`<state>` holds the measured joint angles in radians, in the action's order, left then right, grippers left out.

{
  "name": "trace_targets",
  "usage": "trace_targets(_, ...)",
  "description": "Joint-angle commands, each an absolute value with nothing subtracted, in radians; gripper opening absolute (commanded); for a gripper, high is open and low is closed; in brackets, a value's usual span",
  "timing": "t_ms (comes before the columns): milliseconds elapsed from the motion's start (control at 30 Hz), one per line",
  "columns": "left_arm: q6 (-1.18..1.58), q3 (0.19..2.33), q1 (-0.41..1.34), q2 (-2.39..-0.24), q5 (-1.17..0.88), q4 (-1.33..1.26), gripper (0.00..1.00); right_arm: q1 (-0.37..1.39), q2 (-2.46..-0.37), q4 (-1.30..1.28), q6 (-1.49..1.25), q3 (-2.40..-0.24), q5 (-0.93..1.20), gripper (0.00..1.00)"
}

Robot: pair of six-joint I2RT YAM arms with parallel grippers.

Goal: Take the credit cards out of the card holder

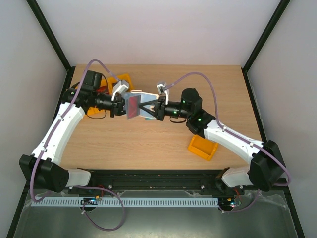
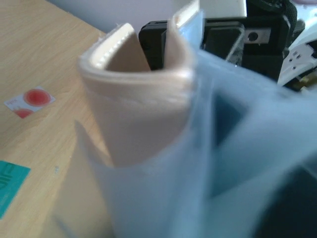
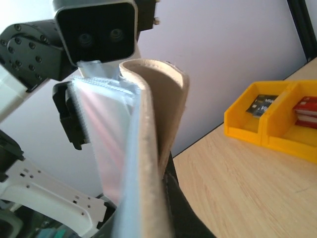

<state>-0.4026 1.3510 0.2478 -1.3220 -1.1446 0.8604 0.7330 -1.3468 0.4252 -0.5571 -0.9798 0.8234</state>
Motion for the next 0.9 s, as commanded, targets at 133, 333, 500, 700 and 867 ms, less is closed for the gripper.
trace_targets(133, -0.559, 1.4, 0.184, -1.31, -1.186, 0.985, 0.54, 0.694, -1.269, 0.418, -0.544, -0.957, 0.801, 0.02)
trace_targets(333, -0.763, 1.416, 0.127, -1.303, -1.211, 1.136, 0.81, 0.671, -1.233, 0.365, -0.508, -0.946, 0.867, 0.02)
trace_targets(500, -0.856, 1.45, 0.12, -1.292, -1.249, 1.21, 0.89, 0.666, -1.224, 0.286, -0.455, -0.965, 0.884, 0.02)
trace_targets(700, -0.489, 1.453, 0.121, -1.281, -1.268, 0.953, 0.73, 0.667, -1.227, 0.315, -0.462, -0.971, 0.942, 0.02)
trace_targets(867, -0.4, 1.416, 0.121, -1.282, -1.253, 0.873, 0.4, 0.667, -1.228, 0.358, -0.485, -0.965, 0.981, 0.02)
